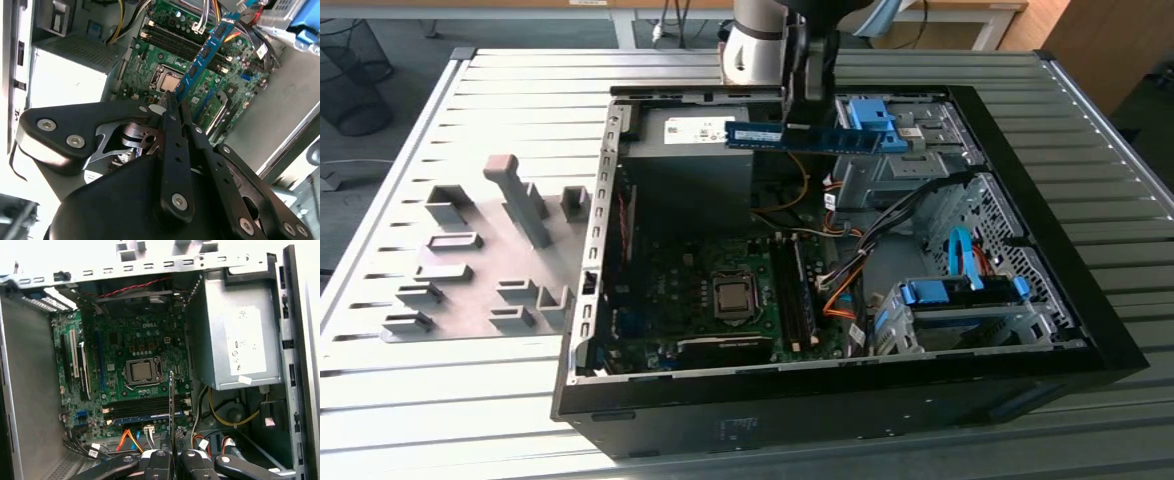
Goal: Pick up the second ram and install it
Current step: 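Insert the second ram into the second slot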
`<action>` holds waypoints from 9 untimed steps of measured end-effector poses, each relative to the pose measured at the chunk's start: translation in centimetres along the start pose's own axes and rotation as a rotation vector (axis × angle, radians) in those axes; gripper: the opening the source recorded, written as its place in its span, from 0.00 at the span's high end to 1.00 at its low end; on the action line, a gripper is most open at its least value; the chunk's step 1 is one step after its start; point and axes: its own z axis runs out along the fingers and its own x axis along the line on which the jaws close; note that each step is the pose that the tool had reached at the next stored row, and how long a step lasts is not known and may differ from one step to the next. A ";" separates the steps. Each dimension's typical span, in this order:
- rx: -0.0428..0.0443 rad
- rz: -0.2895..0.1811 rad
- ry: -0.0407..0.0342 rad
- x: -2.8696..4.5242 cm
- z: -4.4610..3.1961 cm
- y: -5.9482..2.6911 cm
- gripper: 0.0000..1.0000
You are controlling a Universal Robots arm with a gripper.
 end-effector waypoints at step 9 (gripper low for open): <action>0.0044 0.163 0.0033 0.00 0.18 0.00 0.86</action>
